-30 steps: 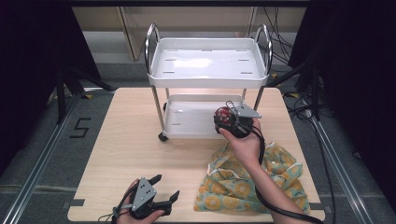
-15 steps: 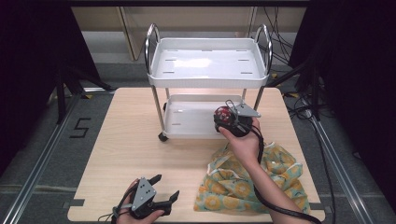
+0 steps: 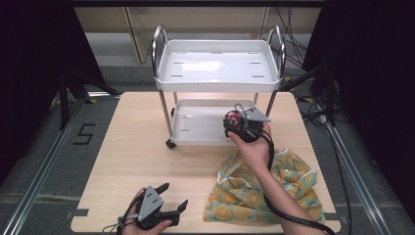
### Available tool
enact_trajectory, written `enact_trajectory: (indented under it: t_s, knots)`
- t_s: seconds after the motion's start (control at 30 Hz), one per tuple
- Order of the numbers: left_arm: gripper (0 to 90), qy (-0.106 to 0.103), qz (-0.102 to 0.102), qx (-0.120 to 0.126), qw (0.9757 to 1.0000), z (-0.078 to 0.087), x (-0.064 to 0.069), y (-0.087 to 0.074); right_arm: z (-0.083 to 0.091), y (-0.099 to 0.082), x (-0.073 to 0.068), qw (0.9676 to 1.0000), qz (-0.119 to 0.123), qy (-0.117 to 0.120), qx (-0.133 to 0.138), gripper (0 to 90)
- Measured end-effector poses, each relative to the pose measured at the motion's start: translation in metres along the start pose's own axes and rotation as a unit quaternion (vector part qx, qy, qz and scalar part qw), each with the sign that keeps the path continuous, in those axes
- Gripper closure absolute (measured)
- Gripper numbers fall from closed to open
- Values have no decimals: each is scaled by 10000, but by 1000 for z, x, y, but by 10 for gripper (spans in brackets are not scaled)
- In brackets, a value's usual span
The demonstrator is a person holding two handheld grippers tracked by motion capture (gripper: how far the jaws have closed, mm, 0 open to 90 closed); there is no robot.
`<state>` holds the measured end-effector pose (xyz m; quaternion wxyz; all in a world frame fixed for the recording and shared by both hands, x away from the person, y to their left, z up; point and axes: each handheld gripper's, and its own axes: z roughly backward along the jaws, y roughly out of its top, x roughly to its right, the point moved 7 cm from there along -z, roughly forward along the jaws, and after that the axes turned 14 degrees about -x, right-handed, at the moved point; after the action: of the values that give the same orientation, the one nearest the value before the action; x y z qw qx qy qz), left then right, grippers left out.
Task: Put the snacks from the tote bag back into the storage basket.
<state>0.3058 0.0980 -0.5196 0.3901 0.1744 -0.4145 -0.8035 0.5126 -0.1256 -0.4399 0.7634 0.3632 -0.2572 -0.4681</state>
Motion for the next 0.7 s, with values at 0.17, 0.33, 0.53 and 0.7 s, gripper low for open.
enact_trajectory:
  t_s: [0.17, 0.33, 0.53, 0.7]
  knots:
    - [185, 1, 4, 3, 10000, 0, 0, 0, -3, 0, 3, 10000, -34, -89, 4, 268]
    - [185, 4, 0, 0, 10000, 0, 0, 0, -4, 0, 4, 9998, -84, -170, -36, 268]
    - [185, 6, -18, 20, 10000, 0, 0, 0, -7, 1, 7, 9998, 43, -201, 33, 268]
    - [185, -7, -11, -3, 10000, 0, 0, 0, -10, 2, 10, 9996, 129, -259, 44, 268]
